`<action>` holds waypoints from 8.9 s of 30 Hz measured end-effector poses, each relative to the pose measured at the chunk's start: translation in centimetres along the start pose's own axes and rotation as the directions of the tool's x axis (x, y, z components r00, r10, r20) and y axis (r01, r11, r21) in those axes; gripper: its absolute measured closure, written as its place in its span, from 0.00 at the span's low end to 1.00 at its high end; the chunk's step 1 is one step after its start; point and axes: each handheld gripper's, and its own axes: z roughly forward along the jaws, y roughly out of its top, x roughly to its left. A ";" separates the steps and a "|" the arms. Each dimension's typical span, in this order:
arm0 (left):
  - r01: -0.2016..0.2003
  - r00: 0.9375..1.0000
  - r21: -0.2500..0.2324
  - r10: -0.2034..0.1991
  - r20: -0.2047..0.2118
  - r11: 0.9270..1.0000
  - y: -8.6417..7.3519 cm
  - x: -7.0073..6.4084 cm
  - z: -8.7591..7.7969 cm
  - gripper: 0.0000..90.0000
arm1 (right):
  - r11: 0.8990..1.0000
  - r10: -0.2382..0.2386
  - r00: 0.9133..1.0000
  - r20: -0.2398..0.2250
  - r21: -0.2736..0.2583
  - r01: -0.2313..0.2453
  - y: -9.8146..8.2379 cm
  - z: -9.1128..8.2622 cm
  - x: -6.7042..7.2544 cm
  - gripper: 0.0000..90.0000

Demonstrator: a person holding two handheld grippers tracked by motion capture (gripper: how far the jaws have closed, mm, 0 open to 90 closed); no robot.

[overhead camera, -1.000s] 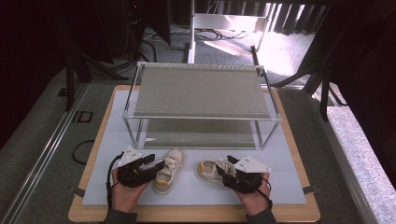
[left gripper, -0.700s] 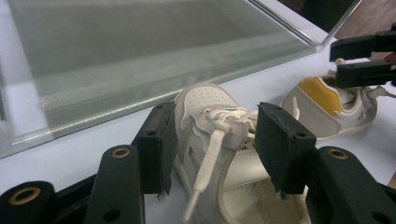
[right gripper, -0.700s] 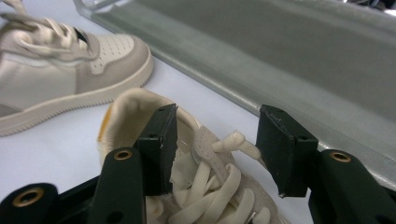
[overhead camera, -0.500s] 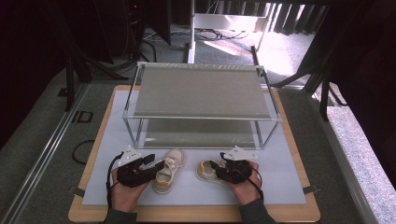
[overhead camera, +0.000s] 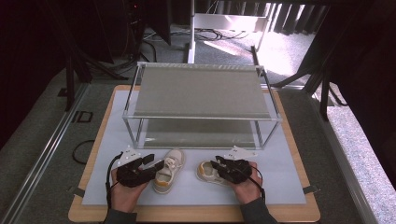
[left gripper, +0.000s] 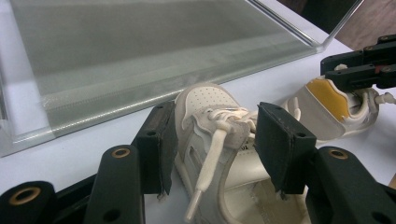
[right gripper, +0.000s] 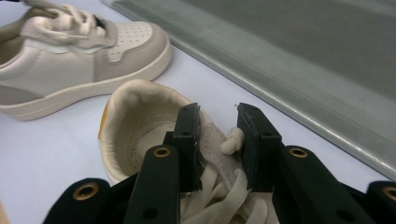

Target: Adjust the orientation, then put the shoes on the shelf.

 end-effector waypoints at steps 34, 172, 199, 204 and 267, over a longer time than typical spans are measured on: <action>-0.001 1.000 0.001 0.001 0.008 1.000 -0.1 -0.1 0.0 0.53 | 0.994 -0.090 0.996 -0.019 -0.062 0.089 -2.5 -5.1 1.0 0.41; -0.077 0.992 0.178 0.058 0.110 0.981 -2.5 -0.8 5.6 0.72 | 0.994 0.075 0.993 0.093 0.076 -0.082 -2.3 1.4 -1.4 0.80; -0.111 0.989 -0.060 0.116 0.089 0.992 0.7 -3.7 0.4 0.44 | 0.999 0.018 0.999 0.037 -0.040 -0.016 -0.1 -3.0 1.9 0.54; -0.114 0.990 0.008 0.112 0.088 0.993 0.4 -4.2 1.4 0.43 | 1.000 0.018 0.999 0.028 -0.012 -0.018 -0.4 -2.4 1.9 0.54; 0.015 0.997 0.086 -0.021 0.071 0.996 -1.2 -5.4 5.3 0.66 | 0.975 0.221 0.973 -0.067 -0.006 -0.222 -2.4 -1.5 1.0 0.79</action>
